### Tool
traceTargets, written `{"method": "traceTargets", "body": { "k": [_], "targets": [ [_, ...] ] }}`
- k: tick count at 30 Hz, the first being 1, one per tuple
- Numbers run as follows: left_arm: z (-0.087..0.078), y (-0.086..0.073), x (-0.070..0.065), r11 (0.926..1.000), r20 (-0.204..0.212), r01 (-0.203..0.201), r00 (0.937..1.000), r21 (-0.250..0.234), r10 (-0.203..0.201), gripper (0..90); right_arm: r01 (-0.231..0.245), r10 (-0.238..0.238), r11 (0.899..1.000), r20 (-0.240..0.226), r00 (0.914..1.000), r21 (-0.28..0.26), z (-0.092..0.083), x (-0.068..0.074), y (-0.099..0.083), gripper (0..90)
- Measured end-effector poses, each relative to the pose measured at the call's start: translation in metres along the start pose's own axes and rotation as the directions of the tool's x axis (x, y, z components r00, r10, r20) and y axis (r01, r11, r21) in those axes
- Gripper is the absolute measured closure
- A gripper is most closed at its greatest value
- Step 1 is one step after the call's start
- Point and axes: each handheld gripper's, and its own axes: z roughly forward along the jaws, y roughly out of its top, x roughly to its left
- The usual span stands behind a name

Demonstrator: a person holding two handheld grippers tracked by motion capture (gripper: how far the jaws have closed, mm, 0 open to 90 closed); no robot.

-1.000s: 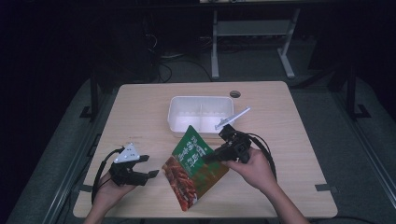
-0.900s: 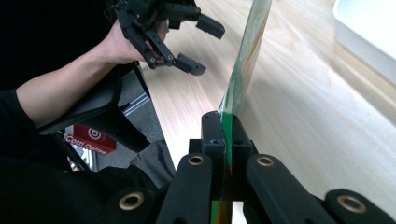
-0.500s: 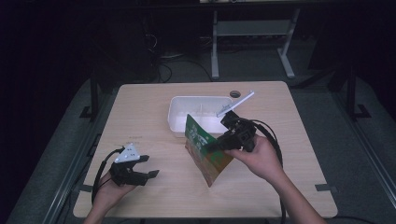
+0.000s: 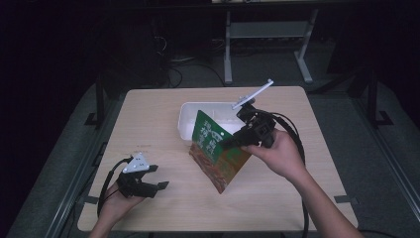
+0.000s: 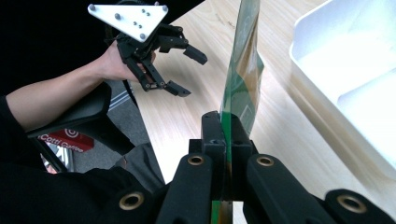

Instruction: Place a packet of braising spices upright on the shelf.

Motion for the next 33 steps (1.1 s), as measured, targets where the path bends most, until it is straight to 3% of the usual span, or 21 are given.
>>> {"method": "traceTargets", "body": {
  "k": [15,33],
  "targets": [
    [0.001,-0.001,0.001,1.0000,-0.002,0.004,1.0000,-0.001,-0.004,26.2,-0.005,0.006,1.000,0.063,0.9980,-0.010,-0.028,-0.009,0.038,89.8],
    [0.000,-0.002,0.004,0.9999,-0.005,0.010,0.9999,-0.007,-0.010,25.8,-0.019,0.017,1.000,0.110,0.9938,0.016,-0.035,-0.027,0.081,89.8]
  ]
}}
